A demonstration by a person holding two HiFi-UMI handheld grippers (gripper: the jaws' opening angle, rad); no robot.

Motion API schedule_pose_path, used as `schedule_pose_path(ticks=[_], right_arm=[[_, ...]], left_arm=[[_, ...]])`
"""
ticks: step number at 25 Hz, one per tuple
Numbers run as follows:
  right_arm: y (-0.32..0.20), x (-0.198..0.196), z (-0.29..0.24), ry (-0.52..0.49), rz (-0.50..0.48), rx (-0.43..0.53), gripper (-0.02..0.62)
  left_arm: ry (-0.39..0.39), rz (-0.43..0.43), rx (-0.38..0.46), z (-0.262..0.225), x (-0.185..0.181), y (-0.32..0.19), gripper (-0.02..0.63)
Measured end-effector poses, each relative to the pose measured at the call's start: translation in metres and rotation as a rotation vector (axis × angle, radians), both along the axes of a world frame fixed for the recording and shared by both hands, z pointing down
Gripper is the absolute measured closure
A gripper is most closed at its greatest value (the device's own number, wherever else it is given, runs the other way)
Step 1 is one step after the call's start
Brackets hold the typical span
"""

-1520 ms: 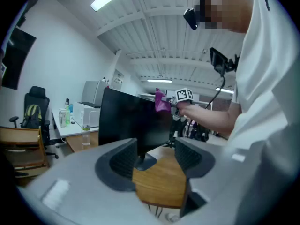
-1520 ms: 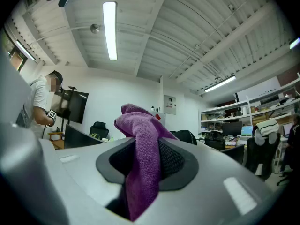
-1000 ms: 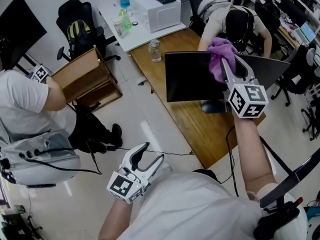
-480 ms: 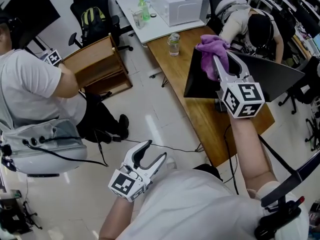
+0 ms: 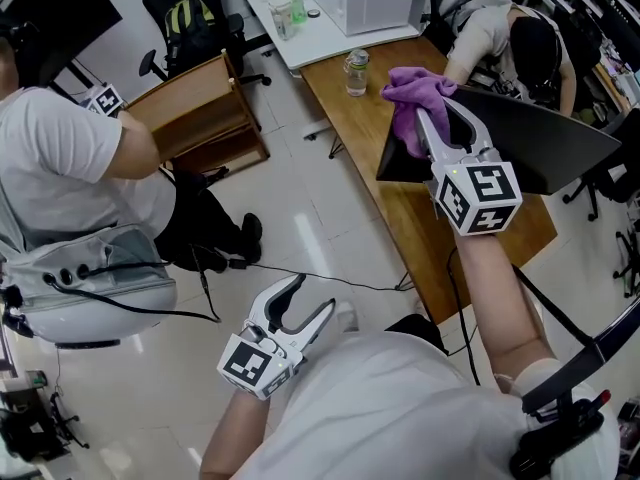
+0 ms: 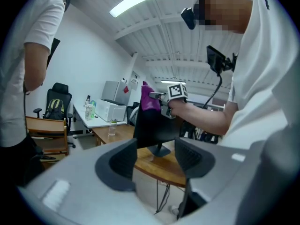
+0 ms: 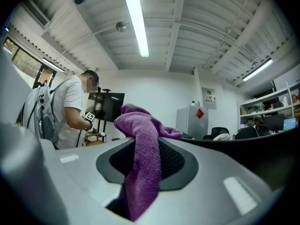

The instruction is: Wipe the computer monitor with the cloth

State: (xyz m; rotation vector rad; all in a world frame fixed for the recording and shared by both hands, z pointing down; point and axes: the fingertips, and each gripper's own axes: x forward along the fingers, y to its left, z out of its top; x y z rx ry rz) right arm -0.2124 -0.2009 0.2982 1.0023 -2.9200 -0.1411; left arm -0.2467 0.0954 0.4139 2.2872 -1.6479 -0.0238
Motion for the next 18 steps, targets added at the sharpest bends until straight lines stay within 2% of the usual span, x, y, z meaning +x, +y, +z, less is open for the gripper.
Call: schedule_pose_path(ticks=[18], right_arm=[[0.013,-0.011,0.173,0.184,-0.024,-0.203,0.474]], left_arm=[[-0.004,0.035,-0.061,0.004,0.007,-0.005,0.336]])
